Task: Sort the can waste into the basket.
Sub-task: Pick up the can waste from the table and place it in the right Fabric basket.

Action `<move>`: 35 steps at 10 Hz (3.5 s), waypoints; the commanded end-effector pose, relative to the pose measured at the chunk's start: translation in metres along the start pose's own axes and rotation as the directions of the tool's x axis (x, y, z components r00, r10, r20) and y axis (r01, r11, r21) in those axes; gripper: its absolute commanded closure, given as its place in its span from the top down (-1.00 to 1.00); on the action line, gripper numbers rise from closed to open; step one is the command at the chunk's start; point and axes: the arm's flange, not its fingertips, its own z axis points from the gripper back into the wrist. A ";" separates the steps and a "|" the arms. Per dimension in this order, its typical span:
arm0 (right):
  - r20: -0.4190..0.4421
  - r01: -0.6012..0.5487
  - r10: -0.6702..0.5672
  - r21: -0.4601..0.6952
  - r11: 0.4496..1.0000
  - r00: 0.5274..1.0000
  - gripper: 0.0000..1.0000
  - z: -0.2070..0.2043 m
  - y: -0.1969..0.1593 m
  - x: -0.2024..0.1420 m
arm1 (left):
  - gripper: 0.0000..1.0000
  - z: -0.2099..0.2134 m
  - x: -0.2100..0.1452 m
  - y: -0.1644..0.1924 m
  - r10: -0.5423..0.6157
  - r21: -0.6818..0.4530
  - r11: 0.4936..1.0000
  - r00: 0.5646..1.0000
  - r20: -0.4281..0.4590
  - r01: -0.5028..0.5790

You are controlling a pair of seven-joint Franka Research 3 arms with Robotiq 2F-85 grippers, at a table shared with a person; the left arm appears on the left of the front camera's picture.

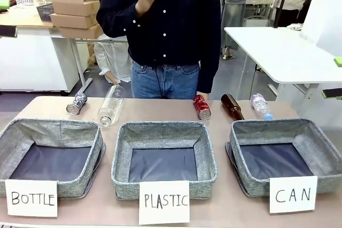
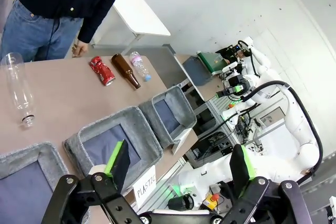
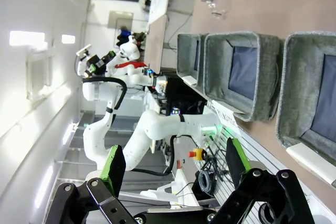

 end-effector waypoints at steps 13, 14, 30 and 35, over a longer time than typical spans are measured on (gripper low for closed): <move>-0.051 -0.189 0.182 -0.214 0.958 0.982 1.00 -0.081 0.020 0.033 | 1.00 0.001 0.000 0.001 0.007 -0.003 1.000 1.000 -0.001 -0.007; -0.054 -0.238 0.232 -0.284 0.929 0.971 1.00 -0.109 0.023 0.051 | 1.00 0.001 0.000 0.001 0.007 -0.003 1.000 1.000 -0.001 -0.007; -0.083 -0.058 -0.027 -0.858 0.510 0.996 1.00 -0.373 -0.114 0.290 | 1.00 0.001 0.000 0.001 0.007 -0.003 1.000 1.000 -0.001 -0.007; -0.104 -0.095 0.004 -0.895 0.436 0.995 1.00 -0.391 -0.174 0.303 | 1.00 0.001 0.000 0.001 0.007 -0.003 1.000 1.000 -0.001 -0.007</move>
